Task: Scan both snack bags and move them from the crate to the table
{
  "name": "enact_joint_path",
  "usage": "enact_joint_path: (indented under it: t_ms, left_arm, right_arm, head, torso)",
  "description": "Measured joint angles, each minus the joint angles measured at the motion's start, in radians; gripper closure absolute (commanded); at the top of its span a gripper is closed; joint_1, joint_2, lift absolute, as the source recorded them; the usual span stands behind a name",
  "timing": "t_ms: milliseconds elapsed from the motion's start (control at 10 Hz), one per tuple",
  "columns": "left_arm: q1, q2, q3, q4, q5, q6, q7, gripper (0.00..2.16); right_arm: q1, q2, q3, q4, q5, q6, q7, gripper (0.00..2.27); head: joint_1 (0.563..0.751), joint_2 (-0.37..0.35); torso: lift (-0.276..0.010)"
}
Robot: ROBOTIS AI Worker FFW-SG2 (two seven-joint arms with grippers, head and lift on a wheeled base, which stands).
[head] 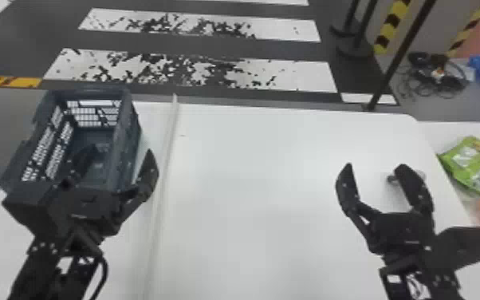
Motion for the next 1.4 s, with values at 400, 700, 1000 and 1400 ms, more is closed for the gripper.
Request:
enact_joint_path:
  t_ms: [400, 700, 1000, 1400]
  left_arm:
    - [0.003, -0.002, -0.001, -0.003, 0.0, 0.0, 0.0, 0.1]
    - [0.003, -0.003, 0.0, -0.003, -0.001, 0.0, 0.0, 0.1]
    - [0.003, -0.004, -0.001, -0.005, -0.001, 0.0, 0.001, 0.1]
    - [0.008, -0.005, -0.003, -0.016, -0.001, 0.0, 0.001, 0.1]
  right_arm:
    - [0.0, 0.0, 0.004, -0.001, -0.001, -0.005, 0.0, 0.08]
    - [0.0, 0.0, 0.004, 0.0, -0.002, -0.009, 0.0, 0.09]
    - [0.0, 0.0, 0.004, 0.0, -0.005, -0.01, -0.001, 0.09]
    - [0.006, 0.0, 0.004, 0.0, -0.008, -0.024, -0.004, 0.09]
  head:
    - [0.695, -0.044]
    - [0.695, -0.044]
    - [0.695, -0.046]
    - [0.695, -0.048]
  torso:
    - [-0.088]
    - [-0.088]
    - [-0.088]
    - [-0.088]
